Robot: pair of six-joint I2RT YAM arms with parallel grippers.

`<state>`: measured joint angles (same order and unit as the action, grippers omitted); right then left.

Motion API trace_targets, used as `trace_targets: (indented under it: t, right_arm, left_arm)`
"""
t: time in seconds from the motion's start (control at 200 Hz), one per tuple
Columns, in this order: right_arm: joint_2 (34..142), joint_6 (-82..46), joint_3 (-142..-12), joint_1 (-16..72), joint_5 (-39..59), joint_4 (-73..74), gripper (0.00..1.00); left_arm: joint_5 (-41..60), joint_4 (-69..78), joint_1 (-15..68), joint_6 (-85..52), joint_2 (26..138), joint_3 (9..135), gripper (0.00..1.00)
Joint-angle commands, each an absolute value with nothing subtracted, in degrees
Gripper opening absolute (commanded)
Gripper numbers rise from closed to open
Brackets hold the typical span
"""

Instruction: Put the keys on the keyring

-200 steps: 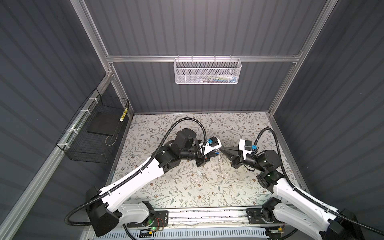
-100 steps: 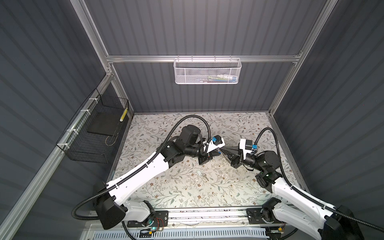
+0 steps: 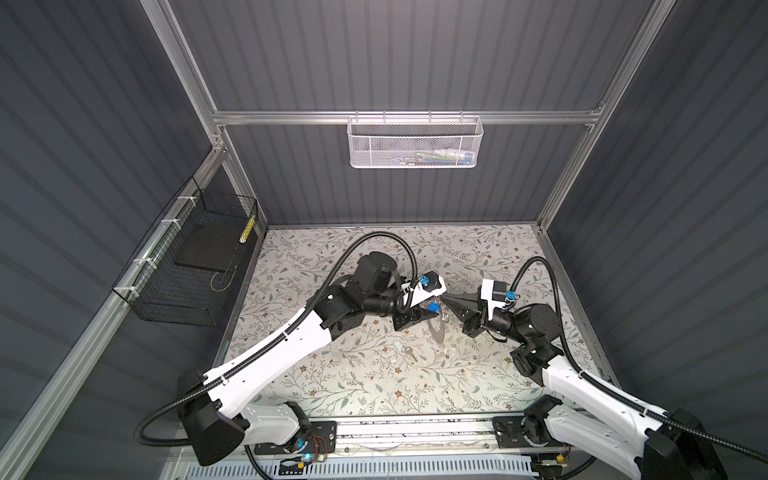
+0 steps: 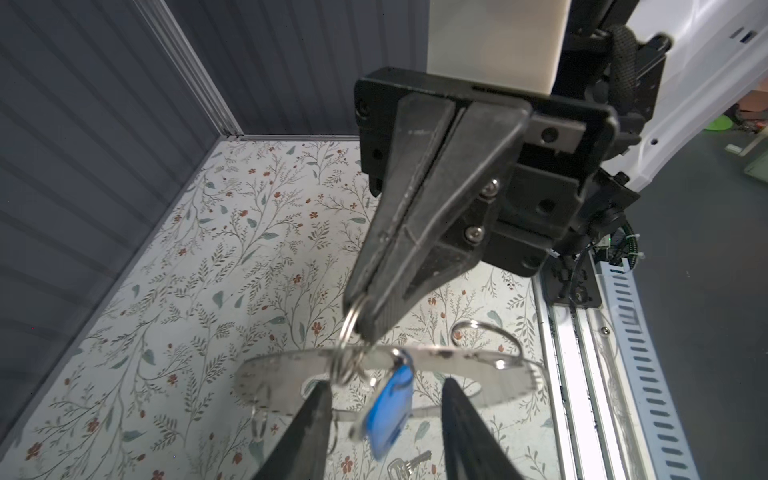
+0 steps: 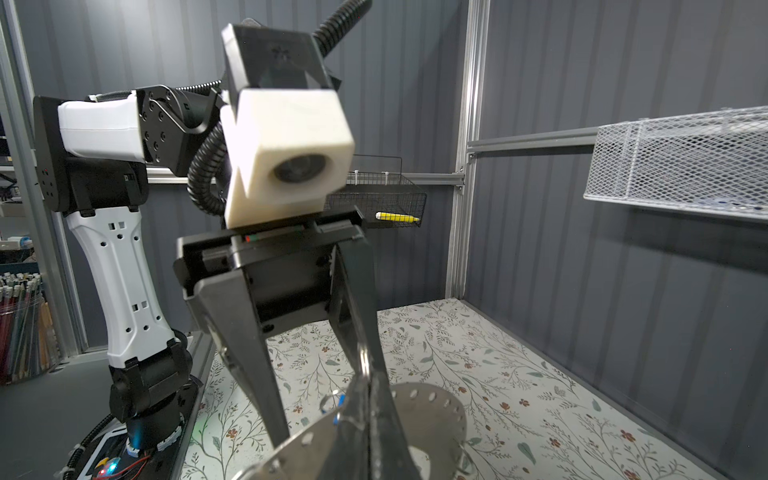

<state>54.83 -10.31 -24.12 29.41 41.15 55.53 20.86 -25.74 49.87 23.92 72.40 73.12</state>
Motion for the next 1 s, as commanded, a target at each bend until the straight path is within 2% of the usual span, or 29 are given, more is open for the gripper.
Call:
trace_targets:
  t: [0.0,0.24,0.55,0.995]
  right_arm:
    - [54.38,-11.43,-24.05,29.23,42.76,59.16,0.00]
    - [54.85,-12.13,-24.74,29.24,44.08,59.81,0.00]
    - [54.76,-12.45,-25.09,29.25,44.75,59.15,0.00]
    - [55.17,-12.24,-25.88,29.18,45.26,58.55,0.00]
  left_arm:
    - [15.99,-26.88,49.44,24.25,68.87,72.37,0.46]
    - [18.45,-28.51,47.18,26.12,68.91,75.10,0.40]
    - [28.14,-28.30,46.76,27.00,73.85,79.31,0.28]
    - [32.21,-27.17,46.81,27.66,75.00,78.60,0.23]
